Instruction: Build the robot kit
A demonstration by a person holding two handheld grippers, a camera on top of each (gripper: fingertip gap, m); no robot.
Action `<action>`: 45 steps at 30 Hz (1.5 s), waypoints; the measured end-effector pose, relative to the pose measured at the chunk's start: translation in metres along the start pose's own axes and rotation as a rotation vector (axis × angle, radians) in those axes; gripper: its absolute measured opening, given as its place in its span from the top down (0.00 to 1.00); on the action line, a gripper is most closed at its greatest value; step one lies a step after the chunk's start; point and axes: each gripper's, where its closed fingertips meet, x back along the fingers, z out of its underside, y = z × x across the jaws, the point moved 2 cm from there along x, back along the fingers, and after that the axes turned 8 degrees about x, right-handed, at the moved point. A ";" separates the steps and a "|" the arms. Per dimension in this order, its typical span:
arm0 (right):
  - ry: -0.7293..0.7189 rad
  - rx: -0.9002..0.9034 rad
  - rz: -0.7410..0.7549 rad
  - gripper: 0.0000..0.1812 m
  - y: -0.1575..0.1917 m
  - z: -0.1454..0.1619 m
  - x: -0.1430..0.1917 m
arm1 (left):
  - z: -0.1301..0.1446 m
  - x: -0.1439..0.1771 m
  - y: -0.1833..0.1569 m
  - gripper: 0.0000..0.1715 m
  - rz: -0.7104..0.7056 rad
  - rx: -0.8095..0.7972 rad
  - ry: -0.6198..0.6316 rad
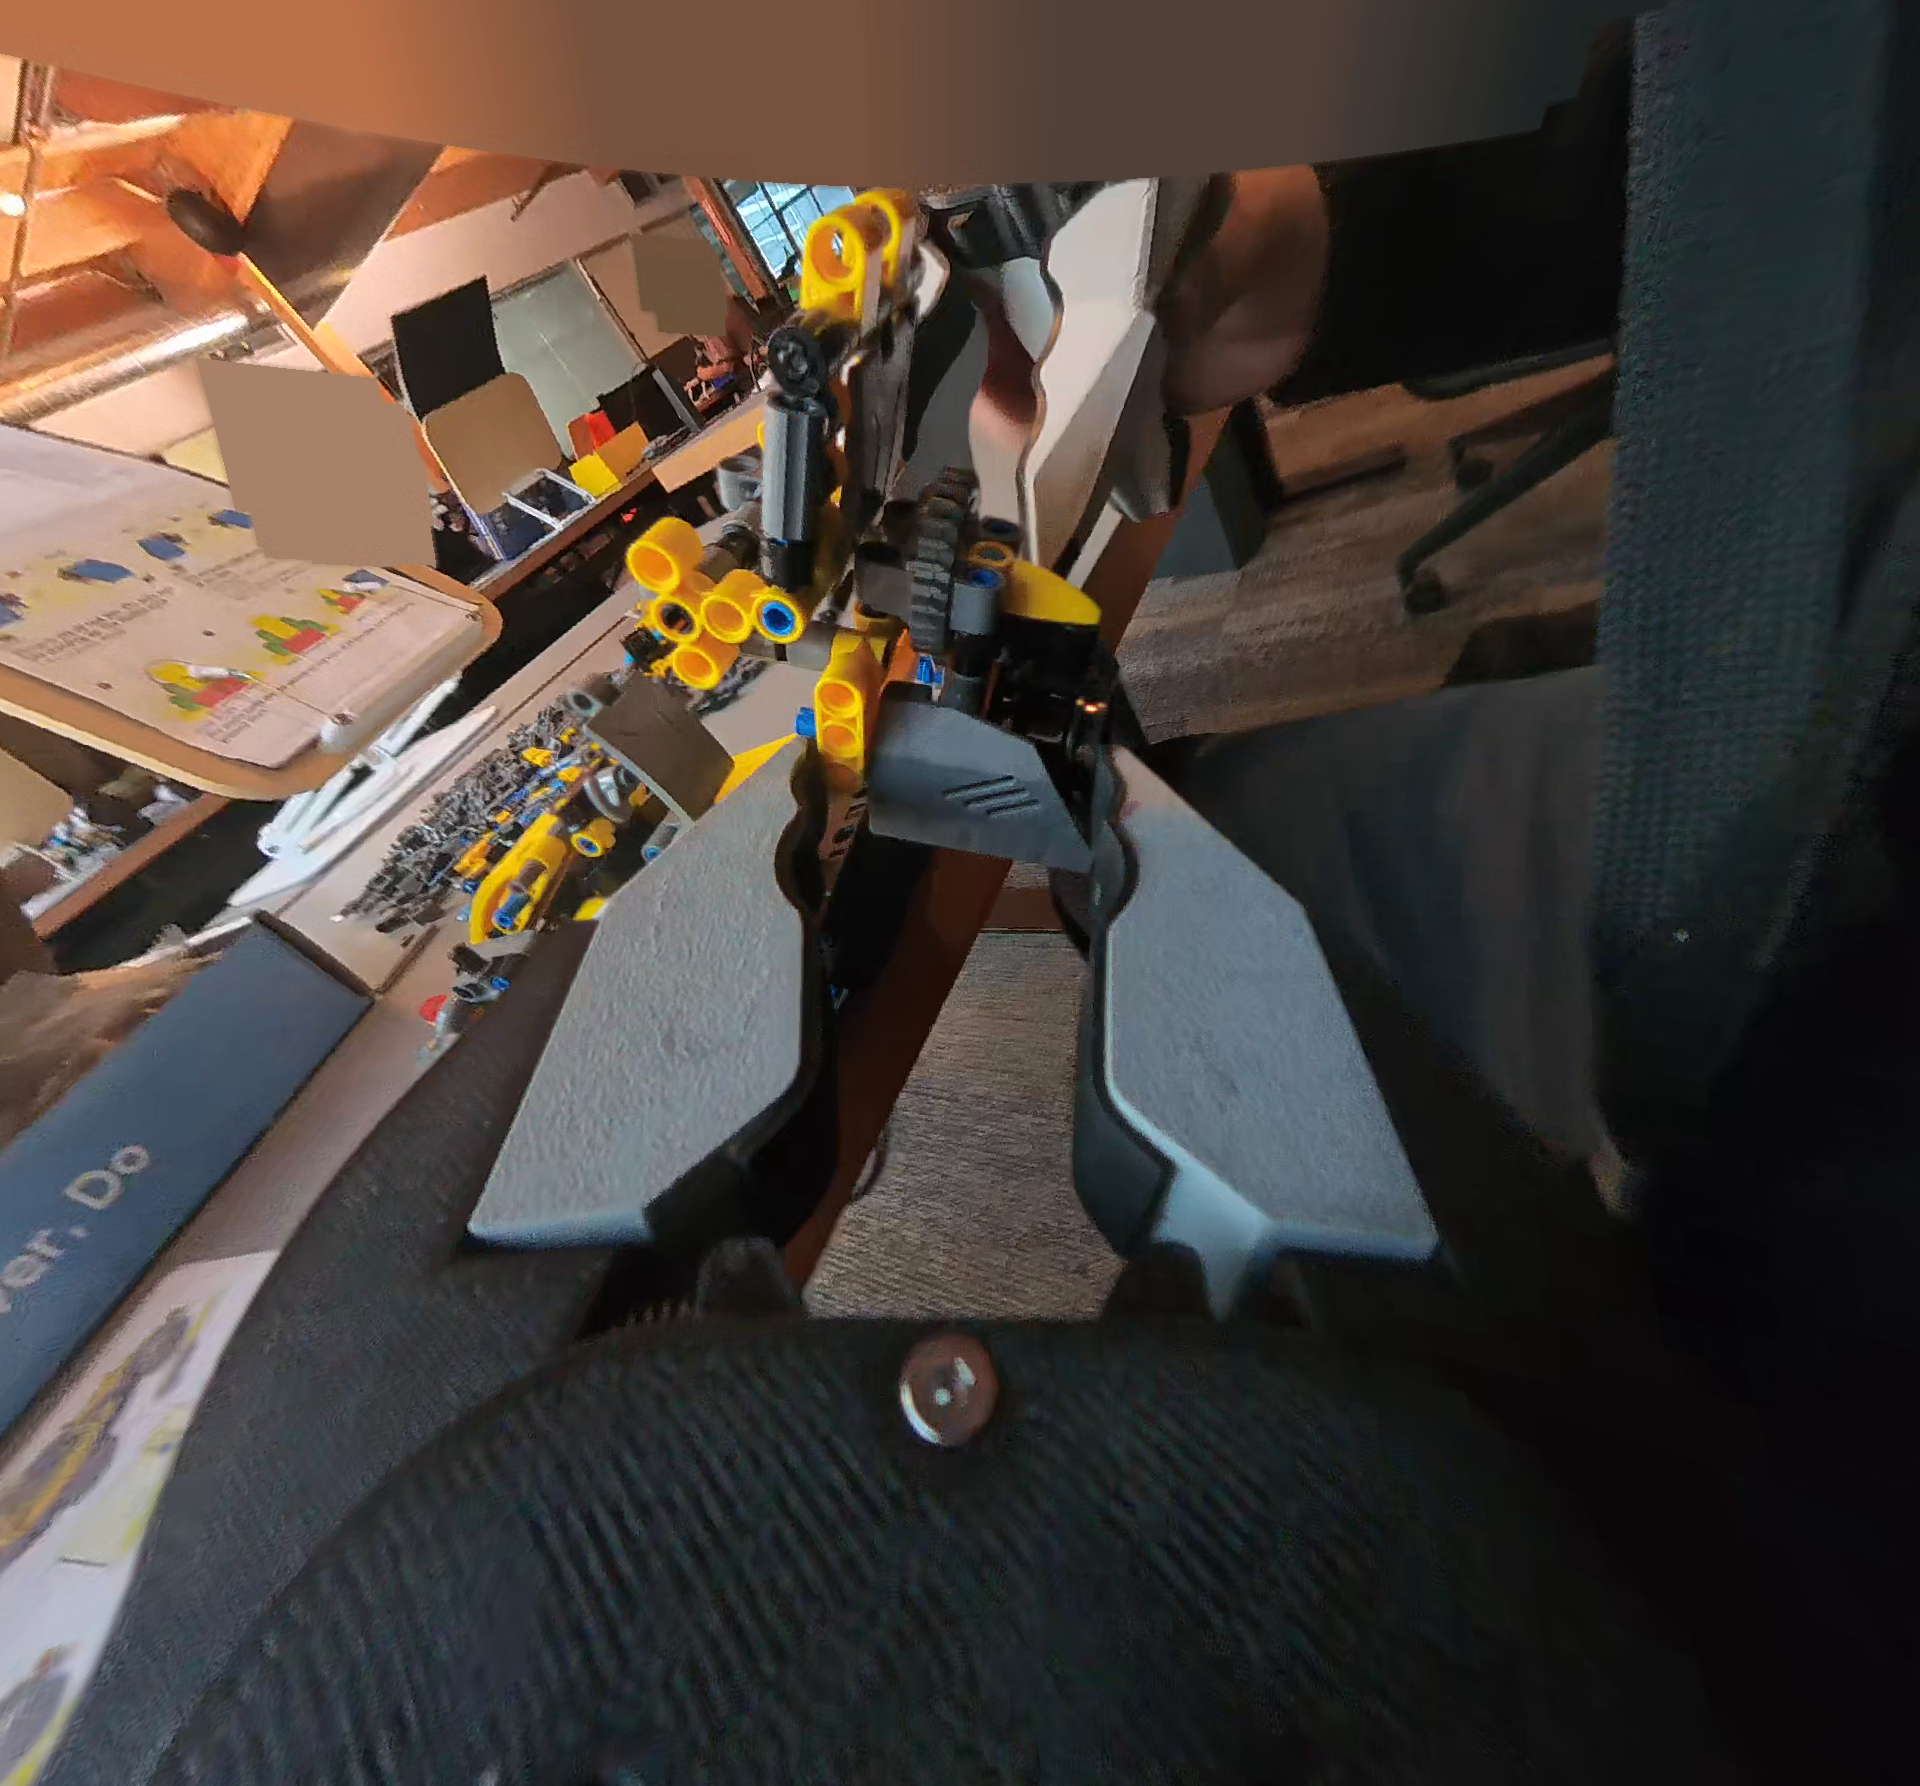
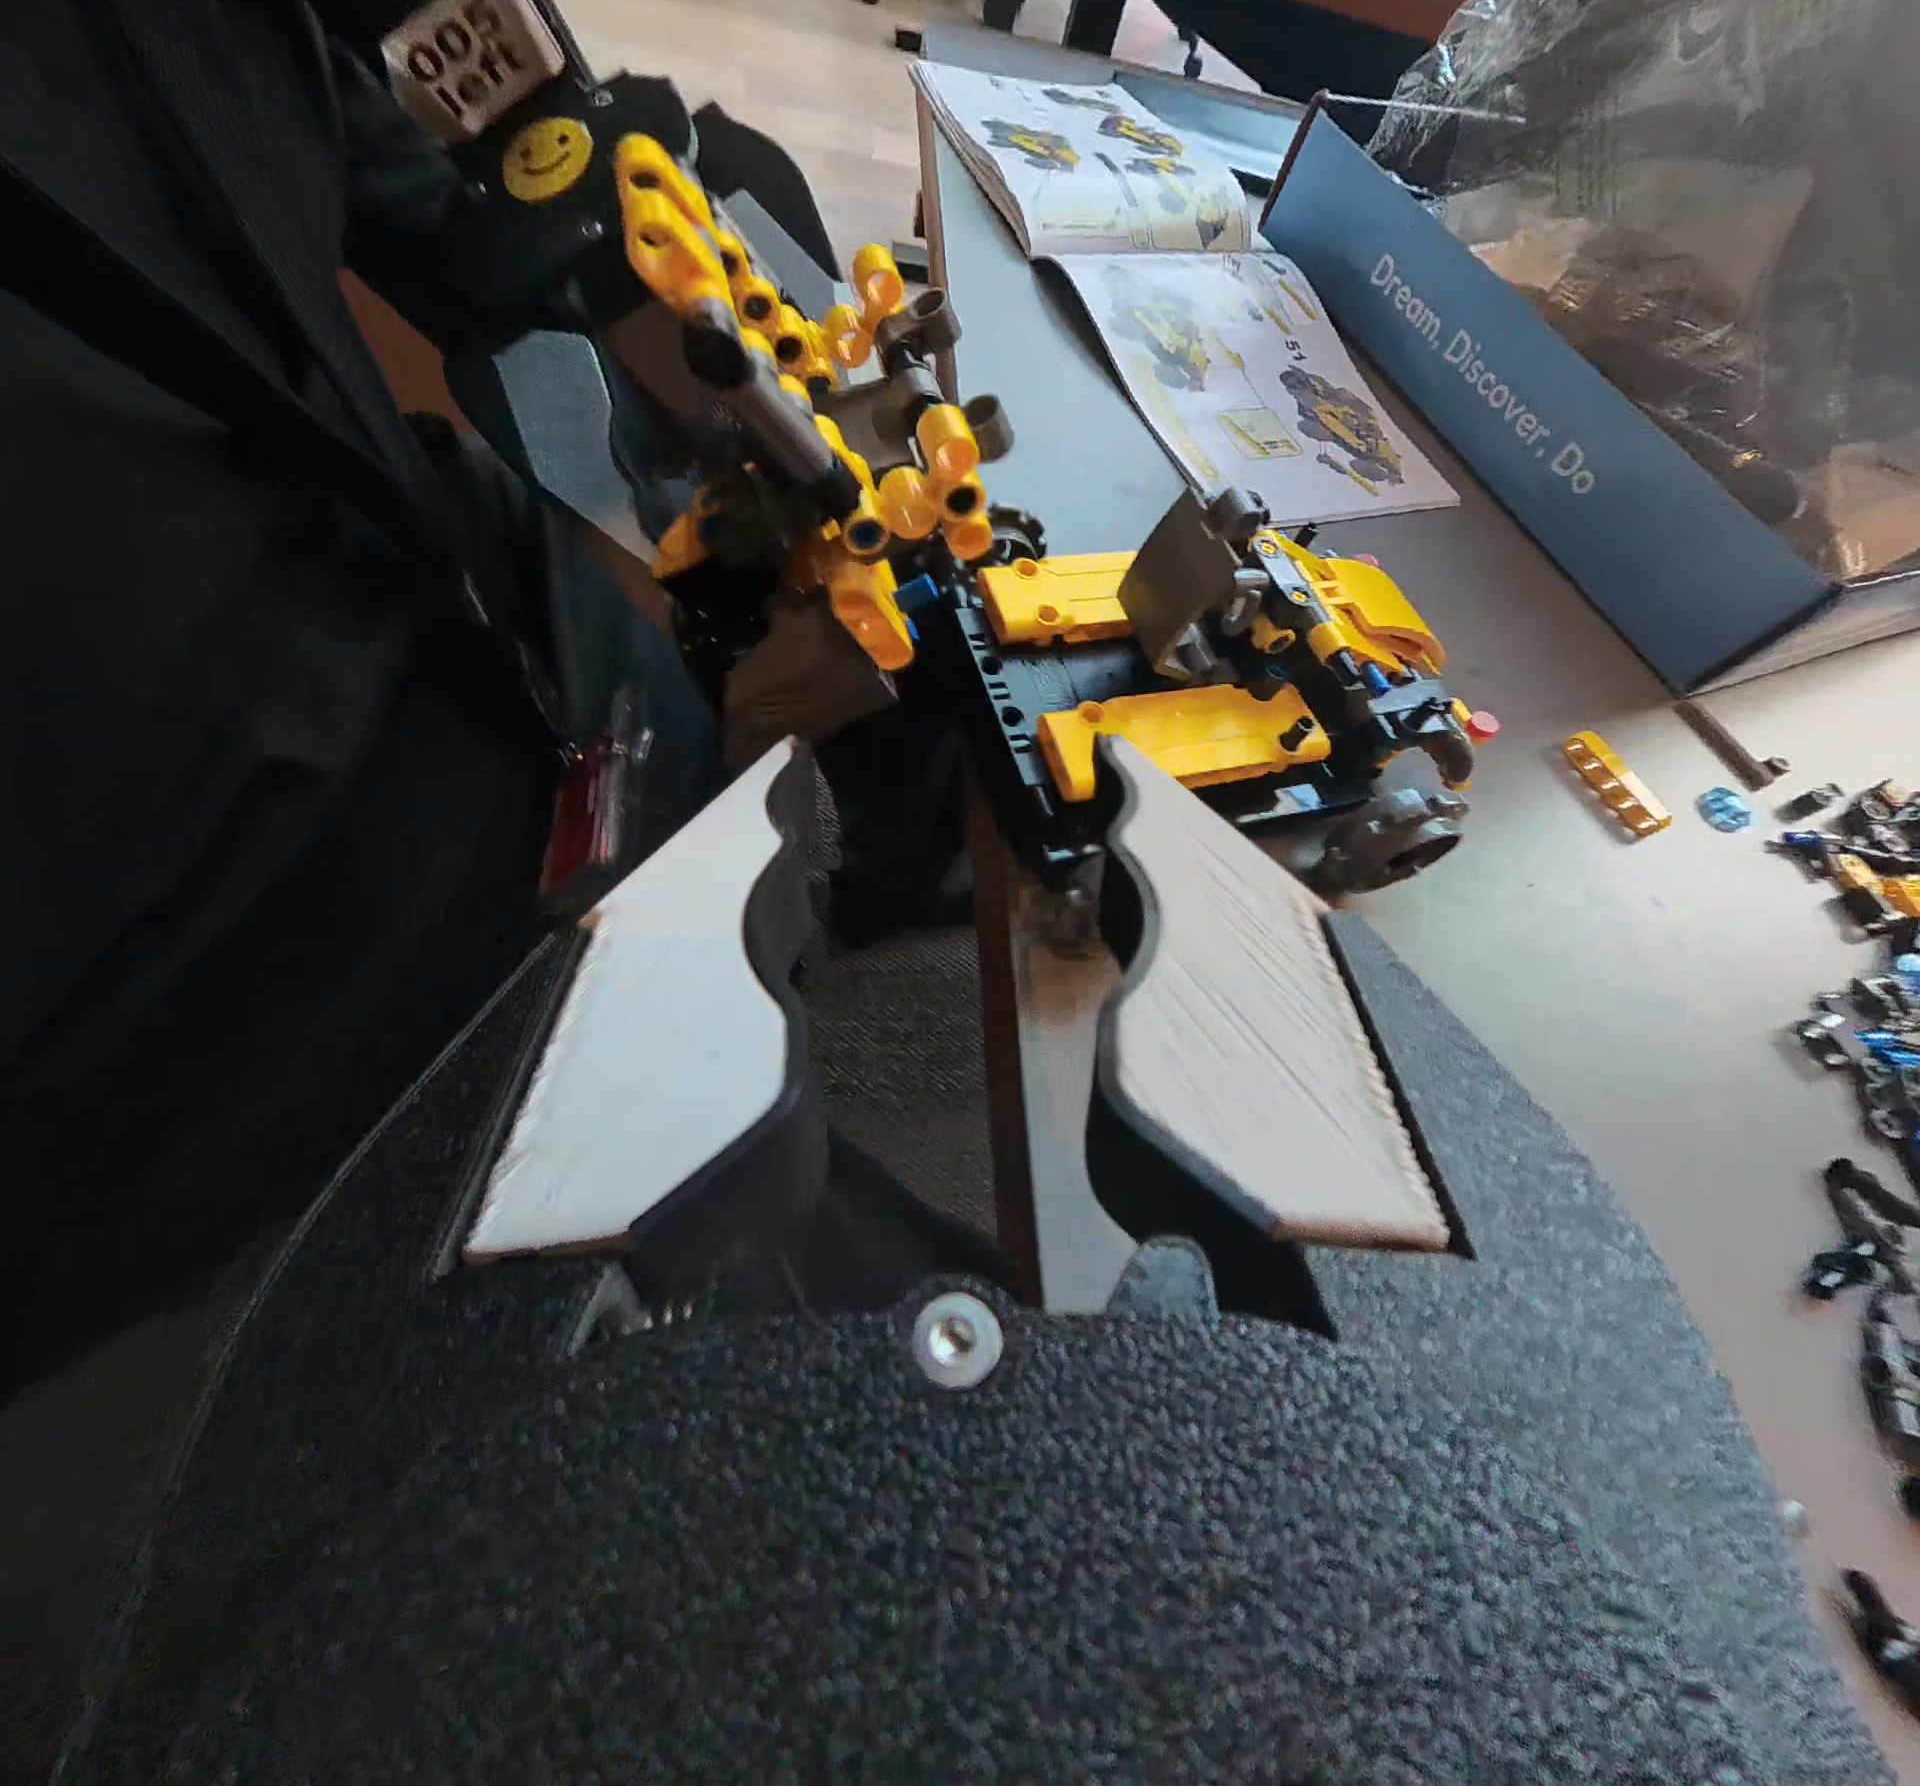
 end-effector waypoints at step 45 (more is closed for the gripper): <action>-0.109 -0.256 0.107 0.68 -0.010 0.007 -0.020 | 0.025 0.043 0.017 0.72 0.196 0.319 0.023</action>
